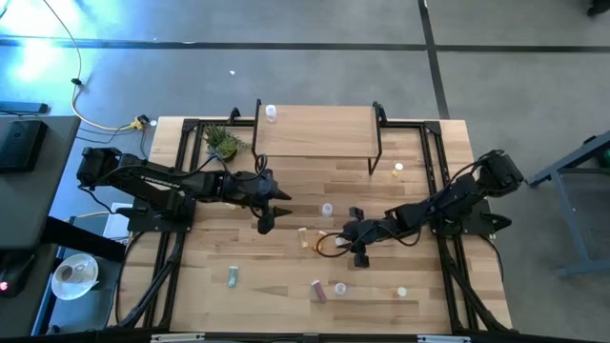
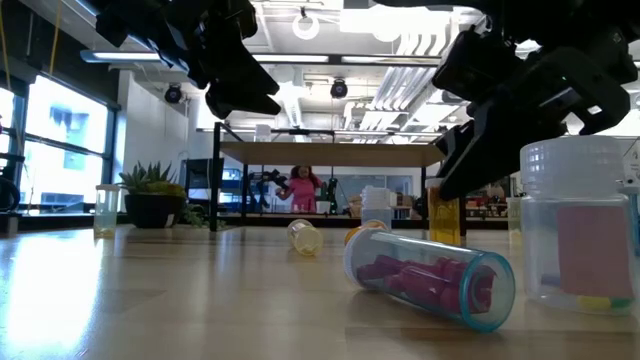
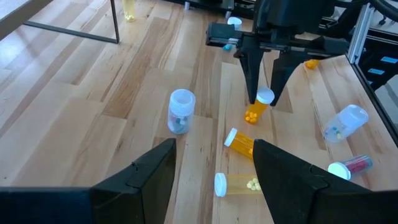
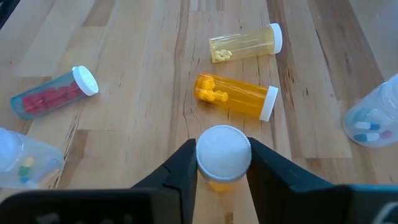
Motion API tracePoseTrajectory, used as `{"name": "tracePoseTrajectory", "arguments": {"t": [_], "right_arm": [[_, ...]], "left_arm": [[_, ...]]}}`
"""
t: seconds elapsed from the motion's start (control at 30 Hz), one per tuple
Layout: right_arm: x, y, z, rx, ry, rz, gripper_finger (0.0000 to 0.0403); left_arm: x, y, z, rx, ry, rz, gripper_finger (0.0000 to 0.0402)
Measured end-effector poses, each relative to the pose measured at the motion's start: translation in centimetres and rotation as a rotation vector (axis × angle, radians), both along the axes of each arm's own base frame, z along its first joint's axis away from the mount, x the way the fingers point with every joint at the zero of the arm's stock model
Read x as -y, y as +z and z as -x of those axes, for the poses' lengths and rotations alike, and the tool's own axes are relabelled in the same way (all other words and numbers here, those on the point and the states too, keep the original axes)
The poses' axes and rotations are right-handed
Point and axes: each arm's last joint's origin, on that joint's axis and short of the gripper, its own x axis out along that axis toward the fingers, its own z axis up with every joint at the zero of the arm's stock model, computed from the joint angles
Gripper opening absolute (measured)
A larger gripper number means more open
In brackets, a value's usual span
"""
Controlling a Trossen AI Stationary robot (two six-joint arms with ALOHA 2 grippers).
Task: Pick and place medicine bottles onto shelf by color
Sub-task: Put the orange pill bottle on the shelf
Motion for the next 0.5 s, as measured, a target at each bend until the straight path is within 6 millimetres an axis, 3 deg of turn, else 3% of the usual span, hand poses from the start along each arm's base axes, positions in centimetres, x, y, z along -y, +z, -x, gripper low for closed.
{"name": "tracePoseTrajectory", "arguments": {"t": [0.2,0.5], "right_arm": [[0.2,1.5,0.2,0.053,-0.021,-0.02,0.0097],[2.6,6.9,1.3,0.279,-0.155,0.014,0.0096]], "left_arm": [[-0.4,0.0,0.0,-0.006,-0.009,-0.045,0.0204],[-2.7,0.0,0.4,-0.022,0.029,-0.125,0.0204]]}}
